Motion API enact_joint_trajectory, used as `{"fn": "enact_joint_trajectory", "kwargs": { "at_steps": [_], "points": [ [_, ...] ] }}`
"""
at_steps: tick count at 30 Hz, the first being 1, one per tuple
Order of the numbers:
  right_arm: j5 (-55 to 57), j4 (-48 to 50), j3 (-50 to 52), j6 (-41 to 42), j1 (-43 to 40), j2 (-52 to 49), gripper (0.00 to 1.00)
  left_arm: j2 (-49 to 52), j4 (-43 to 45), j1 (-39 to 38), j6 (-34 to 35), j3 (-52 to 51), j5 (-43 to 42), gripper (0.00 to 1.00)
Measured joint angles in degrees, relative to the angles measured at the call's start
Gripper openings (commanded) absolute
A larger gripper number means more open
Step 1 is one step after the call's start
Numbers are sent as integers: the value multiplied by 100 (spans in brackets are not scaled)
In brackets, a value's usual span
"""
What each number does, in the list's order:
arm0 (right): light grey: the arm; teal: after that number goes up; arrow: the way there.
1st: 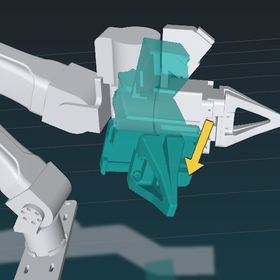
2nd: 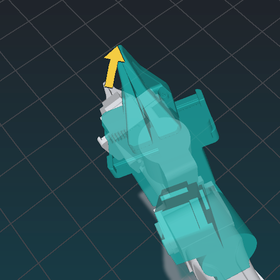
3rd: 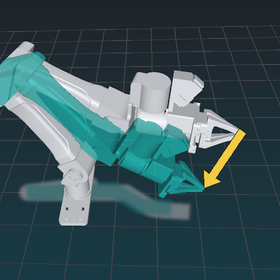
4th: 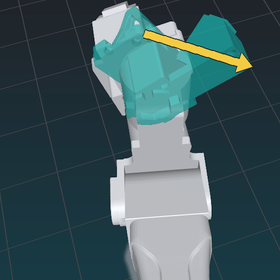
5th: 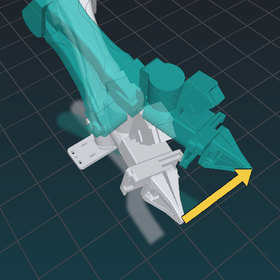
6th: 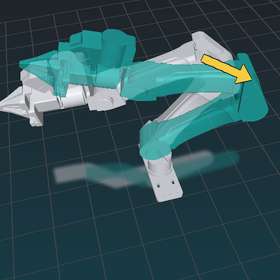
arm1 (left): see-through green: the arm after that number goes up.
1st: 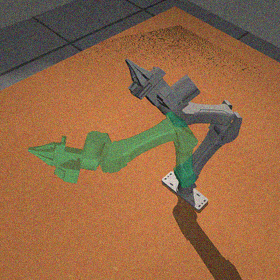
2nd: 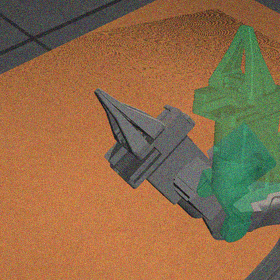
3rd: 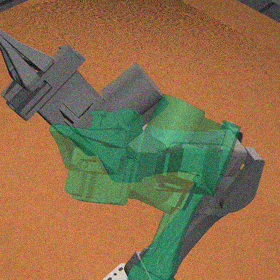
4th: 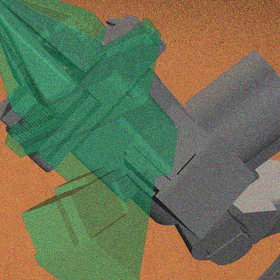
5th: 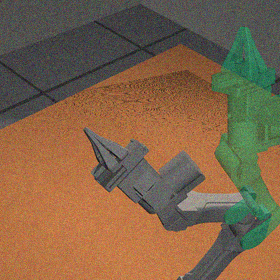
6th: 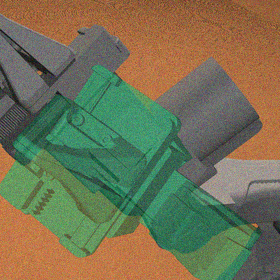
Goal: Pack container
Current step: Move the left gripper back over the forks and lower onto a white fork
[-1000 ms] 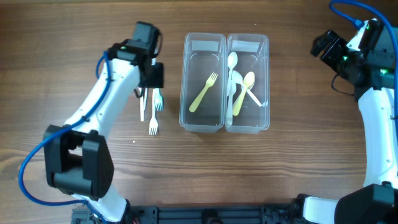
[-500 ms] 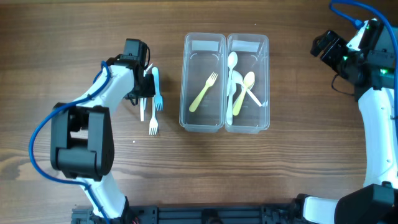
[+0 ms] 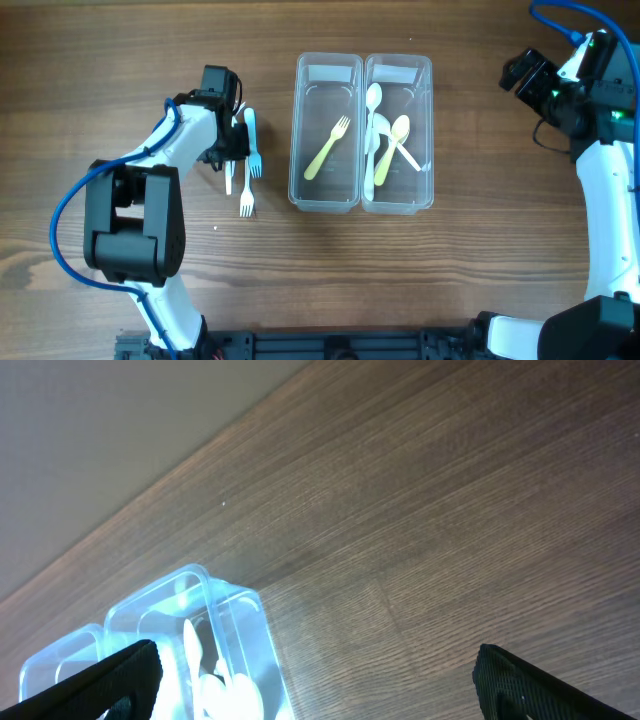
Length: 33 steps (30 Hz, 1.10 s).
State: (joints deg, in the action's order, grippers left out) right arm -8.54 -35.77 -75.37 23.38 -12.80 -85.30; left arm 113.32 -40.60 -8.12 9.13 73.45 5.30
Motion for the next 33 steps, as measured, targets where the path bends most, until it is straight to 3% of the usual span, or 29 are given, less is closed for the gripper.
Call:
{"fn": "enact_joint_trajectory", "kwargs": {
  "at_steps": [4,8,33],
  "points": [
    [0,0,0,0,0,0,100,-111,-31,0,-94,-2,2,48],
    [0,0,0,0,0,0,100,-315,22,4,-170,-2,2,44],
    [0,0,0,0,0,0,100,-76,232,225,-907,-2,-219,46]
  ]
}}
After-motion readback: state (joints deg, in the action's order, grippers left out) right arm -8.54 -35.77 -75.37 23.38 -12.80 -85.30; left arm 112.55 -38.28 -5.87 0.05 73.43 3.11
